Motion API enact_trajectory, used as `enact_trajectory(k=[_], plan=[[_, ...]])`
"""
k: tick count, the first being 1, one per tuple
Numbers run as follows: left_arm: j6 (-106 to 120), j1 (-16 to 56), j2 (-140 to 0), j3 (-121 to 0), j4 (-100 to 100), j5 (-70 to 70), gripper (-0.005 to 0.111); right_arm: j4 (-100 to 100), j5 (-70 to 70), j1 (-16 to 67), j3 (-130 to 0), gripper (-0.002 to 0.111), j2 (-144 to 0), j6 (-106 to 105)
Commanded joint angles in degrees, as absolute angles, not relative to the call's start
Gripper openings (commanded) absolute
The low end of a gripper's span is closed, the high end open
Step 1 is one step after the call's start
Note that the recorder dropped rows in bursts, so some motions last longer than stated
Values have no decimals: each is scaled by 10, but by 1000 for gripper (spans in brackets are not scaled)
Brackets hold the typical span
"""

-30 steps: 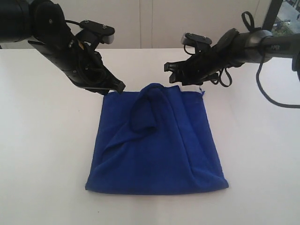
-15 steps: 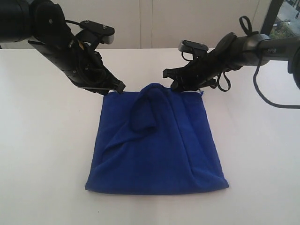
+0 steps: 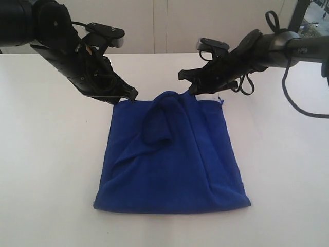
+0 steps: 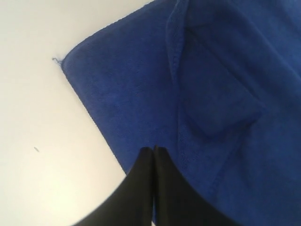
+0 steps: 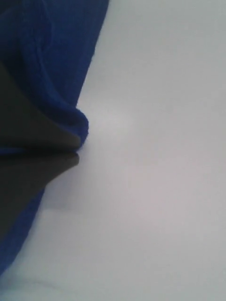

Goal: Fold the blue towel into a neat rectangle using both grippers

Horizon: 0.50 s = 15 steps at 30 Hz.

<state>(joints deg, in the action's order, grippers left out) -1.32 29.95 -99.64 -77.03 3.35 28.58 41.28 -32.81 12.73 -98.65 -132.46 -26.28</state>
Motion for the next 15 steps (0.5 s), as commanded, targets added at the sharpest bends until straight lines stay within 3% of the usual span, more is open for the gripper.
enact_trajectory(k=[1,7,15], plan=[[-44,298,-994,-766,33,314,0,376,-342,125,-988,0,-1282,-267],[-84,298,-994,-763,10,351,0,301,-383,125,-988,0,-1257,-263],[-205,298,-993,-663,-41,276,0,185,-457,125,-988,0,-1218,-203]])
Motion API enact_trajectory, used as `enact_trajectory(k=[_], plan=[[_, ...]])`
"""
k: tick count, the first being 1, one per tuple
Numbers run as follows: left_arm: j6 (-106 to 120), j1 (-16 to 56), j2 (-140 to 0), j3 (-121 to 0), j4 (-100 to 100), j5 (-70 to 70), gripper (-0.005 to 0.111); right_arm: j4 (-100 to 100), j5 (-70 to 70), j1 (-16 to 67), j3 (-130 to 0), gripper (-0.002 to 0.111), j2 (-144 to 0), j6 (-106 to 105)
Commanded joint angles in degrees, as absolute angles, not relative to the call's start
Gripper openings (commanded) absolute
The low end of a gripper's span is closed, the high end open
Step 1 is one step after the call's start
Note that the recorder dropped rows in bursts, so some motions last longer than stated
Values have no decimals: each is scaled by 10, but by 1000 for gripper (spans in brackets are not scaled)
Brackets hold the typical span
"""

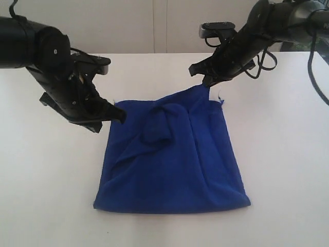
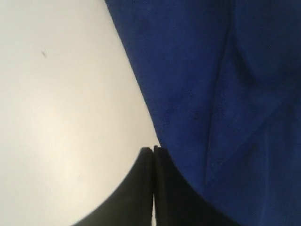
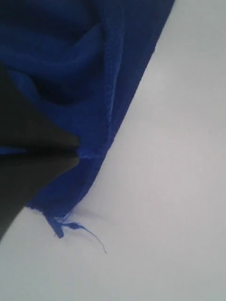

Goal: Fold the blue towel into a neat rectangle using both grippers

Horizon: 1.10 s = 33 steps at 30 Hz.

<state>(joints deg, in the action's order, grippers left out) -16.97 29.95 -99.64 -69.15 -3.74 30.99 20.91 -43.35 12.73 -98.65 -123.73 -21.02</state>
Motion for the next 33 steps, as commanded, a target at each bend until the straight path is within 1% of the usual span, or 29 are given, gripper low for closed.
enact_trajectory(k=[1,6,8,11,15,16,18,22,24,26,30,33], plan=[[-214,298,-993,-658,-41,267,0,179,-462,125,-988,0,-1213,-203],[-242,279,-996,-654,-41,241,0,177,-471,125,-988,0,-1212,-203],[-244,273,-1000,-654,-28,211,0,177,-471,125,-988,0,-1212,-203],[-225,293,-1003,-654,-15,156,0,174,-470,125,-988,0,-1212,-203],[-225,313,-1024,-654,-12,136,0,154,-470,125,-988,0,-1212,-202],[-225,317,-1029,-654,-12,132,2,149,-470,125,-988,0,-1212,-201],[-225,323,-1039,-654,-4,120,10,145,-470,125,-988,0,-1212,-196],[-225,337,-1047,-654,24,77,35,145,-469,125,-988,0,-1214,-190],[-225,344,-1047,-654,26,67,42,143,-470,125,-988,0,-1213,-190],[-225,347,-1049,-654,26,58,45,133,-476,125,-988,0,-1213,-189],[-232,349,-1058,-654,27,51,45,61,-477,125,-988,0,-1213,-124],[-243,349,-1066,-654,27,49,45,38,-478,125,-988,0,-1213,-114]])
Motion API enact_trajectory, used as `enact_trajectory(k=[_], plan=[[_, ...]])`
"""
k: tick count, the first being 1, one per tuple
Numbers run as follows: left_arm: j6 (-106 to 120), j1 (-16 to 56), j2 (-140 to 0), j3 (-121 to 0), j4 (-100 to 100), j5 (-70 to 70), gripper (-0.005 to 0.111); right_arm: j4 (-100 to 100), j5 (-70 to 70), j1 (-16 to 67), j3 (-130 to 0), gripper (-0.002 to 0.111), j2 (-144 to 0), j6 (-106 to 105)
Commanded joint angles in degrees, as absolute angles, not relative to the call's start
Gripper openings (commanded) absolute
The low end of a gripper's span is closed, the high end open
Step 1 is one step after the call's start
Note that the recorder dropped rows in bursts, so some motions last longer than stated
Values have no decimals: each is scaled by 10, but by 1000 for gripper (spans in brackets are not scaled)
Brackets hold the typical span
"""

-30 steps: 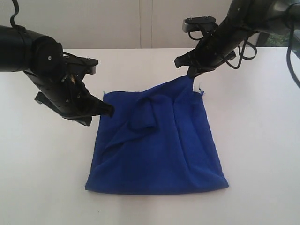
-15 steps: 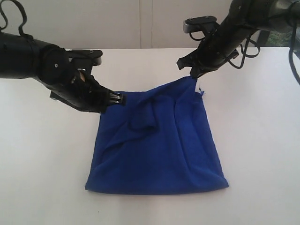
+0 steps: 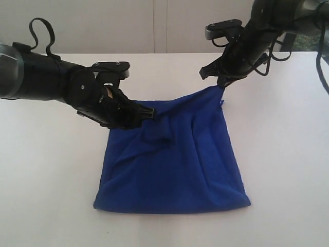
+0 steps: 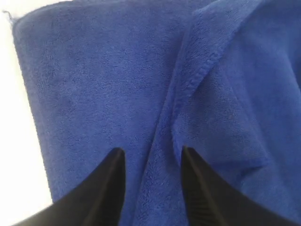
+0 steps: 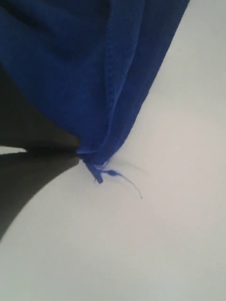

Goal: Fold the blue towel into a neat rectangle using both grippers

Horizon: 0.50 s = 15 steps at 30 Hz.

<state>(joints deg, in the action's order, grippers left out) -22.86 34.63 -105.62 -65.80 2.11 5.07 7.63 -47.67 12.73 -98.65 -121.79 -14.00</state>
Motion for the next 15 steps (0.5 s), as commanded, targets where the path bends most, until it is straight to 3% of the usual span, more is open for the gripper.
enact_trajectory(k=[1,15], plan=[[-246,350,-1067,-654,27,48,45,38,-480,125,-988,0,-1213,-114],[-256,391,-1085,-654,30,-53,45,-47,-490,125,-988,0,-1215,-27]])
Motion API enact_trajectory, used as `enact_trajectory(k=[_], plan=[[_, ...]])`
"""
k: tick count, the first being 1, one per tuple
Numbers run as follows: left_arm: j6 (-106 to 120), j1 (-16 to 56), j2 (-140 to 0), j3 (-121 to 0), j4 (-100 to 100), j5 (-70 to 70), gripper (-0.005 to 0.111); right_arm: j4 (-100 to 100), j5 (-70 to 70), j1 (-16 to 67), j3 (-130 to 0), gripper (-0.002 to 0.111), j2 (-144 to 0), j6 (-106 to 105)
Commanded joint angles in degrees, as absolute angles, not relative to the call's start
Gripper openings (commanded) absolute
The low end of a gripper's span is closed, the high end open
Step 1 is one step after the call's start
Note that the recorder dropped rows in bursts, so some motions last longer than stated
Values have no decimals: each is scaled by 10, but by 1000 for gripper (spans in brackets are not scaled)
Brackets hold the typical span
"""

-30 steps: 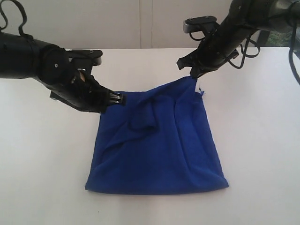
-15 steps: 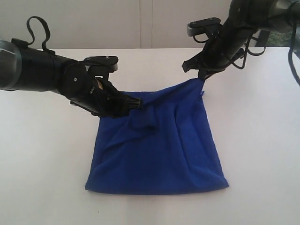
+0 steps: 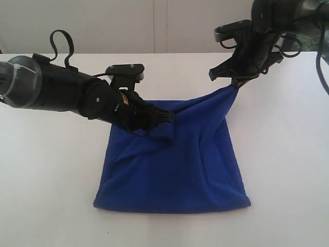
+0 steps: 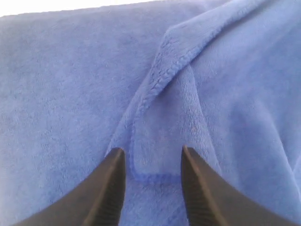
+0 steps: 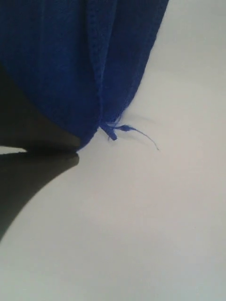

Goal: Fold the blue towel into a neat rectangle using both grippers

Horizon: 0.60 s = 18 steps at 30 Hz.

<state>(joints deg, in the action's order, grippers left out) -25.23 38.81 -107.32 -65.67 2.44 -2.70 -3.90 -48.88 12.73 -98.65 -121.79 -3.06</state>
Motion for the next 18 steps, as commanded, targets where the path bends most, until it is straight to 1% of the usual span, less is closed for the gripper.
enact_trajectory(k=[1,7,15,18], plan=[[-256,391,-1088,-654,30,-59,45,-47,-491,125,-988,0,-1215,-27],[-260,391,-1118,-654,30,-64,45,-47,-492,125,-988,0,-1215,-27],[-284,391,-1124,-654,30,-75,45,-47,-492,125,-988,0,-1215,-27],[-289,391,-1124,-654,30,-74,42,-47,-492,125,-988,0,-1215,-27]])
